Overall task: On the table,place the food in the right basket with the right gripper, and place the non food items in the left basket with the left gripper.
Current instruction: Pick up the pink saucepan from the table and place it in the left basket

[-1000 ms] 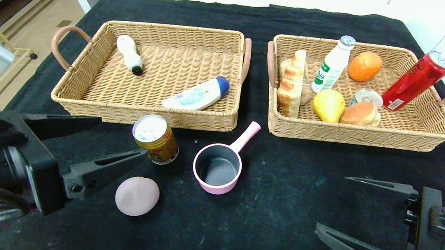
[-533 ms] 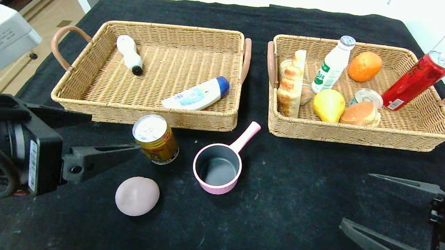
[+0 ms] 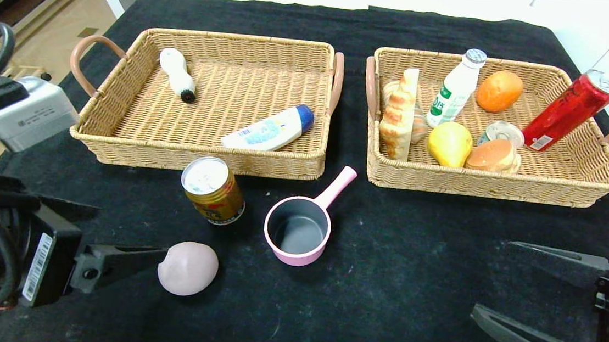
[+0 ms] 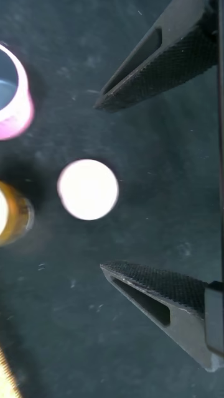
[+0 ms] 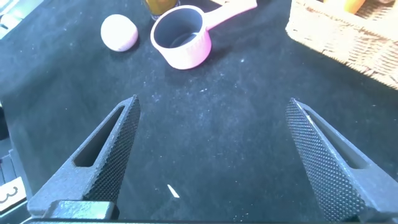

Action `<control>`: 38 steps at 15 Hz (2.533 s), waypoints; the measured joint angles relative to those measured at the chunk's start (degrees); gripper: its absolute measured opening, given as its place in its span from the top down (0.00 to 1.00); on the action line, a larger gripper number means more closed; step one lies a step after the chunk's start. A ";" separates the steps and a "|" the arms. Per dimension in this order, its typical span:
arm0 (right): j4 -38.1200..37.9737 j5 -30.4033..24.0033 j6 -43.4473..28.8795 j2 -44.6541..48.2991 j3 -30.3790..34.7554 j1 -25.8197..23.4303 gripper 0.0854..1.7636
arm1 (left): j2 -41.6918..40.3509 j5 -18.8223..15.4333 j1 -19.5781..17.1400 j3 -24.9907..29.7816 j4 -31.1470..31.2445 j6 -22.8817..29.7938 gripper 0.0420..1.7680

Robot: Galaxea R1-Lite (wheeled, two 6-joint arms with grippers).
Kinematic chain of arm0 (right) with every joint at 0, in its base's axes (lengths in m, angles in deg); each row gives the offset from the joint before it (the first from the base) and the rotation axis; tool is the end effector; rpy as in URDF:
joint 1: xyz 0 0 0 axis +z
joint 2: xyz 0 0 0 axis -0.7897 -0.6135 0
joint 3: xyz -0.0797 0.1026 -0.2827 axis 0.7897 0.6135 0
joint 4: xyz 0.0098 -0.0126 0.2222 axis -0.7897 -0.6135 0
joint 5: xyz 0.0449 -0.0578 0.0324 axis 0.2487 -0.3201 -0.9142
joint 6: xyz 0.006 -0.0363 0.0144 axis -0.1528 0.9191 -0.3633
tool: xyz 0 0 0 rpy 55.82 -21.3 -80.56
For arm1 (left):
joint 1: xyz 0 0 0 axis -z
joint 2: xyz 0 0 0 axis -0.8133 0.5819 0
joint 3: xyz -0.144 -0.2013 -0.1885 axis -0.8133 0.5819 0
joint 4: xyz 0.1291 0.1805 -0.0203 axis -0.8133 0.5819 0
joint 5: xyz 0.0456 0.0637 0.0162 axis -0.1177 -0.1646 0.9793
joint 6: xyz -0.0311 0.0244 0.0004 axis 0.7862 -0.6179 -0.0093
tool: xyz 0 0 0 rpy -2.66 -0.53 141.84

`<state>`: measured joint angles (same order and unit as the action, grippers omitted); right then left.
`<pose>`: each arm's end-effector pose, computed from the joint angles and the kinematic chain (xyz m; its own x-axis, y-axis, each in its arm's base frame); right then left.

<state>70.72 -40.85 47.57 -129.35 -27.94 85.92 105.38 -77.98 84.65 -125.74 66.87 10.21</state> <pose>0.1573 0.1171 0.2062 0.6595 0.7429 -0.1143 -0.7492 0.6620 -0.0201 0.1732 -0.0935 0.2789 0.7817 -0.2668 -0.5637 0.3706 0.9257 0.0759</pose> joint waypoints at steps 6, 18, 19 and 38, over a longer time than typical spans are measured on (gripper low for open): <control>-0.04 -0.04 0.00 1.84 -0.46 -0.04 0.04 | 2.28 0.20 1.29 0.06 1.32 1.24 0.03; -0.04 -0.01 0.00 2.36 -0.55 -0.04 0.04 | 21.64 13.02 19.79 -16.92 3.19 17.42 0.03; -0.06 -0.01 0.00 2.34 -0.55 -0.04 0.04 | 22.82 14.20 20.37 -17.05 3.13 20.24 0.03; -0.11 0.13 -0.02 1.27 -0.29 -0.04 0.03 | 30.26 16.76 18.91 -19.15 2.34 50.27 0.03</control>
<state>70.61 -40.72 47.54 -128.08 -28.23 85.89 135.64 -61.22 103.56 -144.89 69.22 60.48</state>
